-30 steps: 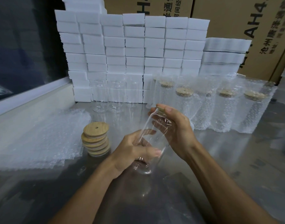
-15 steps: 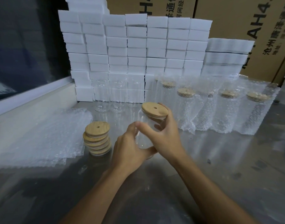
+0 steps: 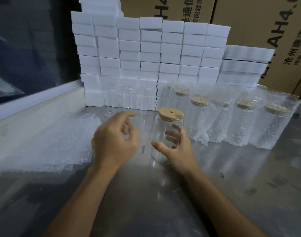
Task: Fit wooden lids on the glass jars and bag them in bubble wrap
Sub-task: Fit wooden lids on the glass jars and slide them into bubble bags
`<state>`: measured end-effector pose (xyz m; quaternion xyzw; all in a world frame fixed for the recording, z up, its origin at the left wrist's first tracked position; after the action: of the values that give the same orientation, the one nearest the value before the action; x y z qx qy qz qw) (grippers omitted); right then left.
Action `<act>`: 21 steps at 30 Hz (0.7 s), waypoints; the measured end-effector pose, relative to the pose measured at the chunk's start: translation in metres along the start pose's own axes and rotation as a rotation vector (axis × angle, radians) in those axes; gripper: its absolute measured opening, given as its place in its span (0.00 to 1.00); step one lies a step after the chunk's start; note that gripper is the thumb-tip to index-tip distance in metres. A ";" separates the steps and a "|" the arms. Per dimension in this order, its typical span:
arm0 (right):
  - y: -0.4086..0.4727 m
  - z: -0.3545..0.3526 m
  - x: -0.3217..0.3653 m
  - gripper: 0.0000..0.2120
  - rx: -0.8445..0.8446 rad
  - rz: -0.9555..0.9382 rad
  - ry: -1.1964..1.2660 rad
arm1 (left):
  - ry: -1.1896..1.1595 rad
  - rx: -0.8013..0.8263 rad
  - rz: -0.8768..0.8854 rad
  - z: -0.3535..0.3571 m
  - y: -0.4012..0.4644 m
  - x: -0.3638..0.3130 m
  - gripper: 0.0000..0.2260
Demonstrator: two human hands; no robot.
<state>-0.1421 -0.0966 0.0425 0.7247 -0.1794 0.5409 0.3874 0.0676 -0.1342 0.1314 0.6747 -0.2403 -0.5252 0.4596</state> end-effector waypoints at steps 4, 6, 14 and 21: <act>0.000 -0.001 -0.015 0.38 0.029 0.044 -0.035 | 0.354 -0.302 -0.186 -0.047 0.013 0.051 0.09; 0.000 -0.001 -0.017 0.38 0.029 0.047 -0.041 | 0.527 -0.255 -0.285 -0.052 0.006 0.079 0.09; 0.004 -0.006 -0.020 0.39 0.010 0.049 -0.047 | 1.010 0.009 -0.548 -0.060 -0.013 0.146 0.06; 0.011 -0.021 -0.029 0.37 -0.122 0.066 -0.130 | 0.996 0.007 -0.560 -0.060 -0.013 0.146 0.05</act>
<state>-0.1727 -0.0924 0.0219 0.7271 -0.2606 0.4932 0.4003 0.1695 -0.2239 0.0504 0.8803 0.1915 -0.2447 0.3585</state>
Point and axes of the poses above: each hand's wrist, its own y-axis towards the middle knuckle, its own z-axis out of the palm, x = y × z, the point moved 8 cm from there along y, towards the middle knuckle, and after that the axes turned 15 degrees about -x, right-handed, at the moved point
